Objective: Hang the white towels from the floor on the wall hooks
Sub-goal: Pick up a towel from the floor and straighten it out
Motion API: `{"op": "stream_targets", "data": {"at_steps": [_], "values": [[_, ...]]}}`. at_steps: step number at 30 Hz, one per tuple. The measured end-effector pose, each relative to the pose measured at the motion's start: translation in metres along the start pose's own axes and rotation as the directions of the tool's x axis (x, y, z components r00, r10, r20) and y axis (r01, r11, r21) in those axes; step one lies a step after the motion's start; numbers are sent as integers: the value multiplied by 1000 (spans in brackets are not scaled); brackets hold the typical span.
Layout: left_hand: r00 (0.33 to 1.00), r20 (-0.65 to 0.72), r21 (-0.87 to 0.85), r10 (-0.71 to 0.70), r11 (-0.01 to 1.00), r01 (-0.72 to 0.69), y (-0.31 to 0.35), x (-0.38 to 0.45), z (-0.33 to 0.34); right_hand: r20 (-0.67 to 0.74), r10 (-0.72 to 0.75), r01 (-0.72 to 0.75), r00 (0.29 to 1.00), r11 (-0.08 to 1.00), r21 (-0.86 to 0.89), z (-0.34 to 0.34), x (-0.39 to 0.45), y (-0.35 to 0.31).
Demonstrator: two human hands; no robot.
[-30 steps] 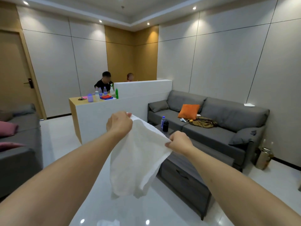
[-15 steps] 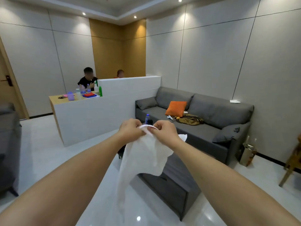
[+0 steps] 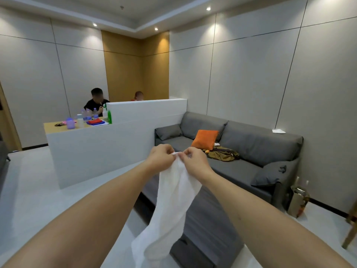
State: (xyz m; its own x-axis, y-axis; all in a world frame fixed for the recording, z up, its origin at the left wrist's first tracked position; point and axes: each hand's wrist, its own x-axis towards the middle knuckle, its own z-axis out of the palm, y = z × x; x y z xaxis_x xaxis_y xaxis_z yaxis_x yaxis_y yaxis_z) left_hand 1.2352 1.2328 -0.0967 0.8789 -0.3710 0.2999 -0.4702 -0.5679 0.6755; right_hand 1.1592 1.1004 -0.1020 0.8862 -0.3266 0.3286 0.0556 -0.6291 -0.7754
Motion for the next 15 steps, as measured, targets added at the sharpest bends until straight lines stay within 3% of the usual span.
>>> {"op": "stream_targets", "data": {"at_steps": [2, 4, 7, 10, 13, 15], "values": [[999, -29, -19, -44, 999, 43, 0, 33, 7, 53, -19, 20, 998, 1000, -21, -9, 32, 23], [996, -61, -29, -63, 998, 62, 3, 67, 10, 217, -15, 31, 976, 997, -72, -18, 66, 40], [988, -116, -82, -103, 992, 94, 11, 106, 9, 383, 57, 55, 922, 960, -274, -29, 113, 61], [986, -92, -106, -140, 986, 130, 22, 130, 5, 319, 10, 73, 948, 967, -246, -37, 152, 76], [984, 114, -23, -138, 990, 142, 35, 145, 18, 194, -66, 70, 979, 997, -15, -44, 185, 74], [963, 227, -75, -148, 983, 169, 44, 151, 37, 169, -99, 78, 981, 989, 126, -48, 201, 69]]}}
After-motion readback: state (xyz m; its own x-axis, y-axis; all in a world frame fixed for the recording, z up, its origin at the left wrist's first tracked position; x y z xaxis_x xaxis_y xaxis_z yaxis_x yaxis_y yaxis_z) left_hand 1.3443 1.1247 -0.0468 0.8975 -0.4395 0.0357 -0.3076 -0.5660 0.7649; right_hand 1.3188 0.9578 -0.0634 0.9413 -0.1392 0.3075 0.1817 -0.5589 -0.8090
